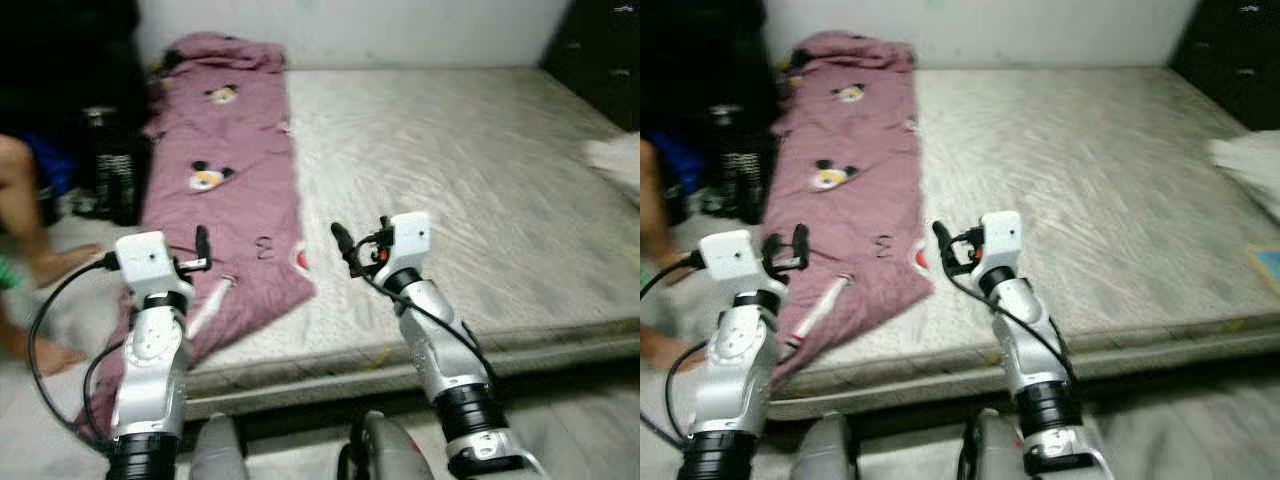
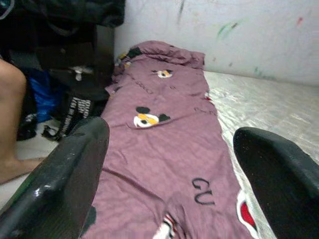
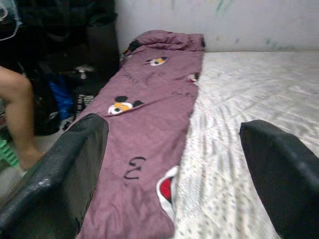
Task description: Clean up the room
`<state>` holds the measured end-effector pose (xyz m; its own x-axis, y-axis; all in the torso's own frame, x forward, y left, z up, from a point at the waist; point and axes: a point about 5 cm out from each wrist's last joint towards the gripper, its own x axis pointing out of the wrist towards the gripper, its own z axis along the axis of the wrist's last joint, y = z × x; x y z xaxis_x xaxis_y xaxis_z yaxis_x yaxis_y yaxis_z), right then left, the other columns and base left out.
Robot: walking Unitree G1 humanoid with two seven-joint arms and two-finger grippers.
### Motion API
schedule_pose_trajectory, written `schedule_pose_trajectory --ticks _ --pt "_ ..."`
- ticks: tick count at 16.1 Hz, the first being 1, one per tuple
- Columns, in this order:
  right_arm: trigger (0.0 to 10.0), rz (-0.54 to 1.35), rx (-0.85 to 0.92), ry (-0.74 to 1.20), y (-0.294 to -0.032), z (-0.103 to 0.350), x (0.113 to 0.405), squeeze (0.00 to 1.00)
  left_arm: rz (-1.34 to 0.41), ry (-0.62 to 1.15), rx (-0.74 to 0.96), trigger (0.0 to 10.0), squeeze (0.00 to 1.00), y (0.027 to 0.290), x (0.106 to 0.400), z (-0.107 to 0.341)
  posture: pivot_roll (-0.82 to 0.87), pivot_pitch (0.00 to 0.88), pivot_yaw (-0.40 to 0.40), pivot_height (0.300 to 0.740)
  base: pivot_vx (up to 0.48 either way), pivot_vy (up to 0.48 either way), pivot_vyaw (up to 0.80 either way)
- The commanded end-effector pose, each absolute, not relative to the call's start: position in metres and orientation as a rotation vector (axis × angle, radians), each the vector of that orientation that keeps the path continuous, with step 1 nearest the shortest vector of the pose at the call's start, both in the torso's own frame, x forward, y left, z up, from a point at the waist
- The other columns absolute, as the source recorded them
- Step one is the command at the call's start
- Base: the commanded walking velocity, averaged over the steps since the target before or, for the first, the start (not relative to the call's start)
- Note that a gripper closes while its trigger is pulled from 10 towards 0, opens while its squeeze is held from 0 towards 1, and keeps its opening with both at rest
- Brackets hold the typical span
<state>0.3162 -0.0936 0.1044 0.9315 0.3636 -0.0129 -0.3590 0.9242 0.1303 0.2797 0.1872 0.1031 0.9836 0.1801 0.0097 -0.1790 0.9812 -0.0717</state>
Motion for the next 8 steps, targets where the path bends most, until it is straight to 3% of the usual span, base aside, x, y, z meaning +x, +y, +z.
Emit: schedule_pose_trajectory --ticks 1,8 --pt "10.0 0.379 0.12 0.028 -0.095 0.109 0.316 0.0 0.173 -0.043 -0.077 10.0 0.0 0.186 0.278 0.108 -0.08 0.001 -0.032 0.661 0.0 0.0 0.0" --pt "10.0 0.461 0.115 0.101 -0.096 0.104 0.304 0.0 0.127 -0.083 0.019 10.0 0.0 0.196 0.258 0.11 -0.08 0.037 -0.045 0.661 0.0 0.0 0.0"
